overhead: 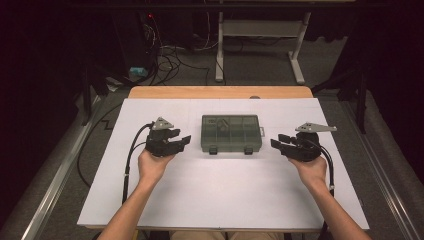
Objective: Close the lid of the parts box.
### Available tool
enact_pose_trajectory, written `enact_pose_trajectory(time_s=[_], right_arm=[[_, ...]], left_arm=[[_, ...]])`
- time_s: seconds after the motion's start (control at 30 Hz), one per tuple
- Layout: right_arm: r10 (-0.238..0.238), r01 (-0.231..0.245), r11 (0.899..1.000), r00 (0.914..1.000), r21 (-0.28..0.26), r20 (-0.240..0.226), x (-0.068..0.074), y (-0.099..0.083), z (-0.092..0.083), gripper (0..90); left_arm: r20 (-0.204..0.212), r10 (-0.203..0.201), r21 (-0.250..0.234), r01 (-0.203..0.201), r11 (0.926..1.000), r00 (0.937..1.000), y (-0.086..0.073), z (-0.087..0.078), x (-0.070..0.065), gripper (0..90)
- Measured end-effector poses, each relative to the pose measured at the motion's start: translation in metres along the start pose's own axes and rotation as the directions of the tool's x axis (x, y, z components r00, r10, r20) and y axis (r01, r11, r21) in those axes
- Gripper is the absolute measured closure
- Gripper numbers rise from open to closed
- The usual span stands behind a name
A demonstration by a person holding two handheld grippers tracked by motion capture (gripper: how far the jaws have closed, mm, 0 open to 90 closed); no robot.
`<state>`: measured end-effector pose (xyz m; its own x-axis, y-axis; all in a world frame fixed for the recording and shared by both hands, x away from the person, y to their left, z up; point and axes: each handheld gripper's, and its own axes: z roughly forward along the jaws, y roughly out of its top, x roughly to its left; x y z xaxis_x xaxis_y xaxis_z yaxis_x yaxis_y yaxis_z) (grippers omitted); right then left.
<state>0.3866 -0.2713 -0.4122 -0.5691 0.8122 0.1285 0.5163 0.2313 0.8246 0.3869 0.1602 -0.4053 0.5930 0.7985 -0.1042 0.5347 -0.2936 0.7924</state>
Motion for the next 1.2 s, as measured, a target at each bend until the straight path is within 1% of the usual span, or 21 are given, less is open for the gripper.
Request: enact_pose_trajectory(time_s=[0.3, 0.5, 0.73, 0.9, 1.03, 1.2], right_arm=[[0.003, -0.003, 1.0, 1.0, -0.011, 0.001, -0.002, -0.008, -0.006, 55.0], [0.015, -0.015, 1.0, 0.9999, -0.017, 0.001, -0.003, -0.014, -0.011, 54.3], [0.028, -0.028, 0.999, 0.9996, -0.021, -0.002, -0.006, -0.022, -0.017, 53.1], [0.024, -0.024, 0.999, 0.9997, -0.03, 0.001, -0.006, -0.028, -0.021, 51.9], [0.032, -0.032, 0.999, 0.9995, -0.037, -0.002, -0.006, -0.033, -0.025, 51.3], [0.036, -0.036, 0.998, 0.9993, -0.045, 0.0, -0.007, -0.04, -0.029, 50.2]], left_arm=[[-0.016, -0.025, -0.012, 0.024, 0.9996, 0.9996, -0.012, -0.011, 0.007, 47.4], [-0.022, -0.034, -0.024, 0.034, 0.9991, 0.9992, -0.02, -0.017, 0.009, 47.2], [-0.031, -0.059, -0.041, 0.058, 0.9975, 0.9978, -0.03, -0.026, 0.014, 46.5], [-0.04, -0.069, -0.052, 0.067, 0.9964, 0.9968, -0.038, -0.032, 0.016, 45.7], [-0.05, -0.076, -0.058, 0.073, 0.9956, 0.9958, -0.043, -0.036, 0.018, 45.4], [-0.053, -0.095, -0.077, 0.091, 0.9929, 0.9941, -0.052, -0.042, 0.02, 44.7]])
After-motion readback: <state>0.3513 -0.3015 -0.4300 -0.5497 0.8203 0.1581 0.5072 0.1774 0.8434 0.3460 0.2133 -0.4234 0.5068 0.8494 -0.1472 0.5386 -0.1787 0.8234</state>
